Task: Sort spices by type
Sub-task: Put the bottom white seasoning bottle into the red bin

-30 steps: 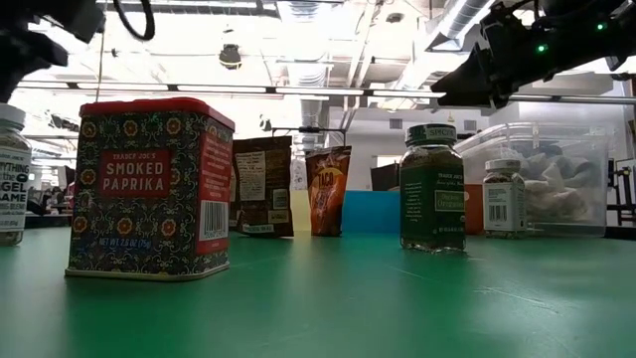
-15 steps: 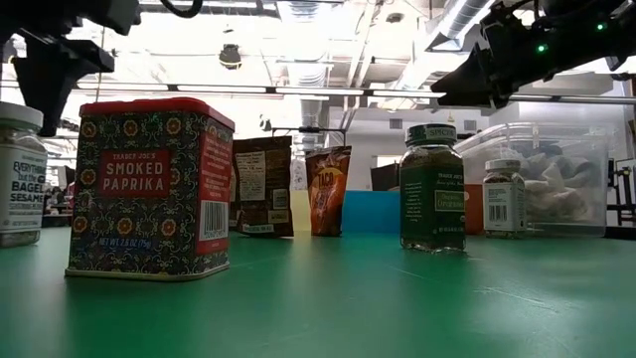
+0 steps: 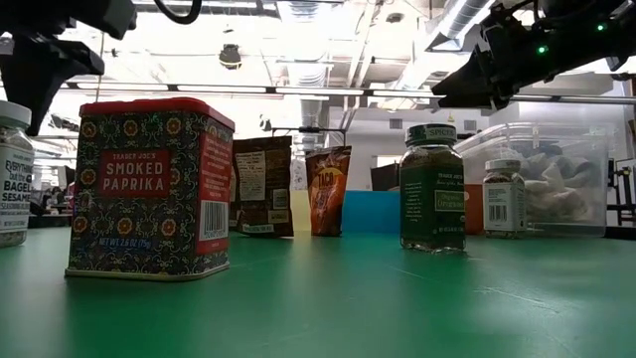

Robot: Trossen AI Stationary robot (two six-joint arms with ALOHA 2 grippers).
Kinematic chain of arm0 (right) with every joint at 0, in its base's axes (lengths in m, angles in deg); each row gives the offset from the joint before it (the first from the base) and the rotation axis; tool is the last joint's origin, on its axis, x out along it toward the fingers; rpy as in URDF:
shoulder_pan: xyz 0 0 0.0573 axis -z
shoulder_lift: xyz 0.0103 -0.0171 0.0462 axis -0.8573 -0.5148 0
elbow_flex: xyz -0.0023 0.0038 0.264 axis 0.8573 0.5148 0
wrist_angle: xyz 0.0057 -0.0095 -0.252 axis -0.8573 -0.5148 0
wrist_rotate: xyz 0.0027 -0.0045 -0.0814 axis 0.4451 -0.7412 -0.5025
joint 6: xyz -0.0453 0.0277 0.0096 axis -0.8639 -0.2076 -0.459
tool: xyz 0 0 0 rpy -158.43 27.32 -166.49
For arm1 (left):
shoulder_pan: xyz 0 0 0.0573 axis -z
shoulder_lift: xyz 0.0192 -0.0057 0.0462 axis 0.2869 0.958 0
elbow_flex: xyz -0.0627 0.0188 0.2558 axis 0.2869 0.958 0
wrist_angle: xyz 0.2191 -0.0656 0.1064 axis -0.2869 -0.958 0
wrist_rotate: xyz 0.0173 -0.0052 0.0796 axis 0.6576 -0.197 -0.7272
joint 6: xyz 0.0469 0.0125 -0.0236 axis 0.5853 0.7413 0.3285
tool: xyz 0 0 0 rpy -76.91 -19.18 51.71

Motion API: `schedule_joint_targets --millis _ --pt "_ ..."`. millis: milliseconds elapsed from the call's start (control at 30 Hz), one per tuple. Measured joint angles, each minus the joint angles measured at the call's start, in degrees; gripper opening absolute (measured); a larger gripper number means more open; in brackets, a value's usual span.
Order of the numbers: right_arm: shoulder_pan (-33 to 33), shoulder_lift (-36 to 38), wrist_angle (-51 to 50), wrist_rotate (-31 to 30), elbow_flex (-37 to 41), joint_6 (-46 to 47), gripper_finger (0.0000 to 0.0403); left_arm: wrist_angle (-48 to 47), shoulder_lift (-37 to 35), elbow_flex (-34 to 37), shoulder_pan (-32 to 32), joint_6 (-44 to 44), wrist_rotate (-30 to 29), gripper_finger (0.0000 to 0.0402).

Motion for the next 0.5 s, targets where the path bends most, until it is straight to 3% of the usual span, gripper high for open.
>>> schedule_joint_targets --millis 167,500 --pt "0.01 0.00 0.00 0.00 0.00 0.00 0.0301 0.07 -0.06 -0.02 0.00 1.59 0.61 0.0198" --pt "0.02 0.00 -0.02 0.02 0.00 0.00 0.0301 0.08 -0.07 -0.02 -0.09 4.32 0.10 0.0197"
